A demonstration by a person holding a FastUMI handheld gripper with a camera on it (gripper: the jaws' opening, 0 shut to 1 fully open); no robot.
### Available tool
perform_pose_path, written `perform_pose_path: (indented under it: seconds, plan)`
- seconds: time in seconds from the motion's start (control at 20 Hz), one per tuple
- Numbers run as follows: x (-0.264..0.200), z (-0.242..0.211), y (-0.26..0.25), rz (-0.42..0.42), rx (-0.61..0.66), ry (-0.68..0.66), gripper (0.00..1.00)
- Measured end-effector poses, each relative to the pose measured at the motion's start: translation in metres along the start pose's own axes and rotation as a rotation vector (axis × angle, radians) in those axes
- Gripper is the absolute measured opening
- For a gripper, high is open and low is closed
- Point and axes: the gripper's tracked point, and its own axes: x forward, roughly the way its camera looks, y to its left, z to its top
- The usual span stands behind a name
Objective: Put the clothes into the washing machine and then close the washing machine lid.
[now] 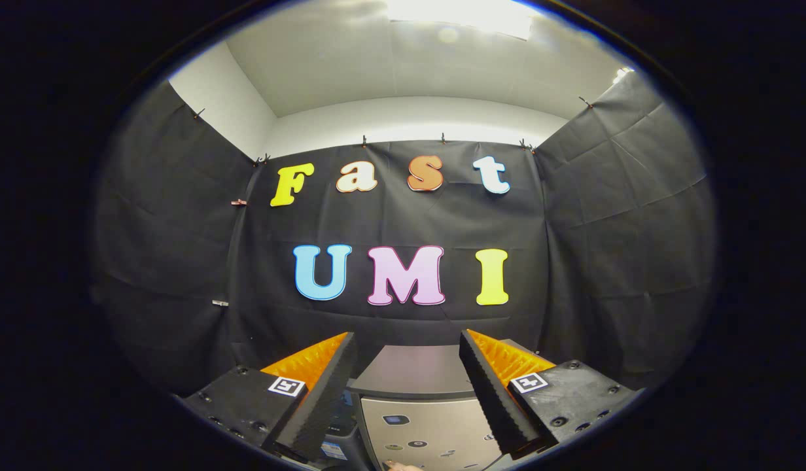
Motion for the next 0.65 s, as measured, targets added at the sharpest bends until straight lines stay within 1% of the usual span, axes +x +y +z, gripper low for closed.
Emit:
perform_pose_path:
  seconds: [0.3,0.65]
  plan:
    - [0.0012,0.0006,-0.0050,-0.013,0.014,0.001,0.98]
    - [0.0024,-0.0030,-0.0041,-0.006,0.016,0.010,0.98]
